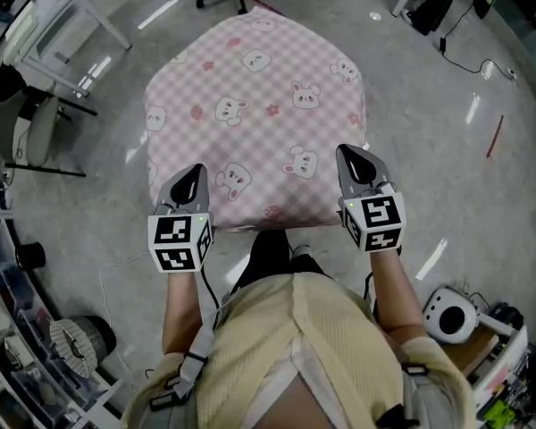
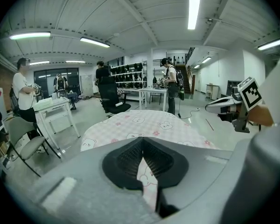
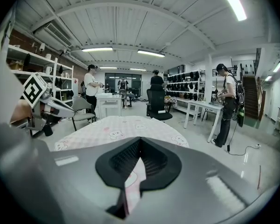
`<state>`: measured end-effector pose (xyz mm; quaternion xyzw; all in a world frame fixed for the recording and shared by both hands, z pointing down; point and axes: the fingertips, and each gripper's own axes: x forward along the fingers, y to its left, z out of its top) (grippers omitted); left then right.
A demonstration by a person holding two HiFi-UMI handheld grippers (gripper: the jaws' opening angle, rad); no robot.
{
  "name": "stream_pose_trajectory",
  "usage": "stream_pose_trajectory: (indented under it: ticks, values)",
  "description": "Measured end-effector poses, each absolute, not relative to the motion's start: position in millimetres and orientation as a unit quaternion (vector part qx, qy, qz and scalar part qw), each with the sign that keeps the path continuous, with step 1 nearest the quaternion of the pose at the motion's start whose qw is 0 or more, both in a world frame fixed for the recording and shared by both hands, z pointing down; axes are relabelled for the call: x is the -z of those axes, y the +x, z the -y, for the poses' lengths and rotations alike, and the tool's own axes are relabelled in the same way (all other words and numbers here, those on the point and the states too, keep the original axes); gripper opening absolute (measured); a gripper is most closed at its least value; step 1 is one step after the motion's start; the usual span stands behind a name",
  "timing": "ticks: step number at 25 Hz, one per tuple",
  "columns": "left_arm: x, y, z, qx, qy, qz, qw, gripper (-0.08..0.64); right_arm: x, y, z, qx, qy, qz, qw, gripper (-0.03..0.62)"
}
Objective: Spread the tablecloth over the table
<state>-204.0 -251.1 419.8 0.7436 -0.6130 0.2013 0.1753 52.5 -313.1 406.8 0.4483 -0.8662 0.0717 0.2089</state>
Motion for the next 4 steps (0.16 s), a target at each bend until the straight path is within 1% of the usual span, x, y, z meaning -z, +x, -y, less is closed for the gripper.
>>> stream_pose_trajectory:
  ticks: [4]
  values:
    - [-416.9, -196.9, 259.4, -0.198, 0.748, 0.608, 0.179, 0.006, -407.5, 56.9, 318.3, -0.077, 0.451, 0.864, 0.211, 0.003]
